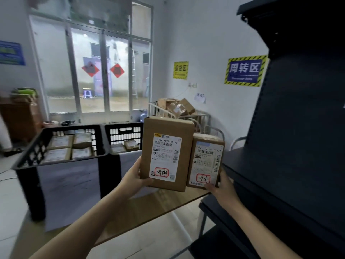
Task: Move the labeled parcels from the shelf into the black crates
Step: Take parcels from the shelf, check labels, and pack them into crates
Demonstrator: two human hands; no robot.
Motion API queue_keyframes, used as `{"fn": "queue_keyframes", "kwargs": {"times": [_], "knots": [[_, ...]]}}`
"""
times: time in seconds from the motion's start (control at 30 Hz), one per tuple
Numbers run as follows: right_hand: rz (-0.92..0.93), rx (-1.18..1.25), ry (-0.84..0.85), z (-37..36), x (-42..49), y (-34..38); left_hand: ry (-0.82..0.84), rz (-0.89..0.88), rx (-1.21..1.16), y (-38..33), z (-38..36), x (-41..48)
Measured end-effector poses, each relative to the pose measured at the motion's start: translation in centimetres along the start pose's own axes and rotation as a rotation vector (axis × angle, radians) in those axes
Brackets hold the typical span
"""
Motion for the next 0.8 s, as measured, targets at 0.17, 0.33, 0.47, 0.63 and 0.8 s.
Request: {"fn": "queue_keyframes", "kwargs": {"times": [0.17,0.33,0.47,0.63,0.8], "knots": [[0.018,0.083,0.094,-6.5,2.9,0.7,-0.093,0.049,0.010,2.5,6.1,-0.1],[0.042,0.133,0.178,-11.4,6.1,1.2,-0.180,0.097,0.016,4.4,10.5,0.4],[0.033,0.166,0.204,-14.3,9.1,0.6,-0.225,0.131,0.009,5.0,12.9,2.1],[0.053,0.188,0.237,-17.0,14.1,-1.0,-0.259,0.155,0.021,4.9,15.0,6.2],[0.063,0.224,0.221,-18.2,20.1,-3.4,-0.281,0.222,-0.007,4.6,16.2,12.8]]}}
Point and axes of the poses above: each hand's wrist, its own x-axis towards the middle knuckle, its own z-axis out of the back of the hand, y = z × x, the point moved 8 cm from there along x, towards the middle knuckle, and after that the axes turned 14 degrees about z, right-handed, at the moved point
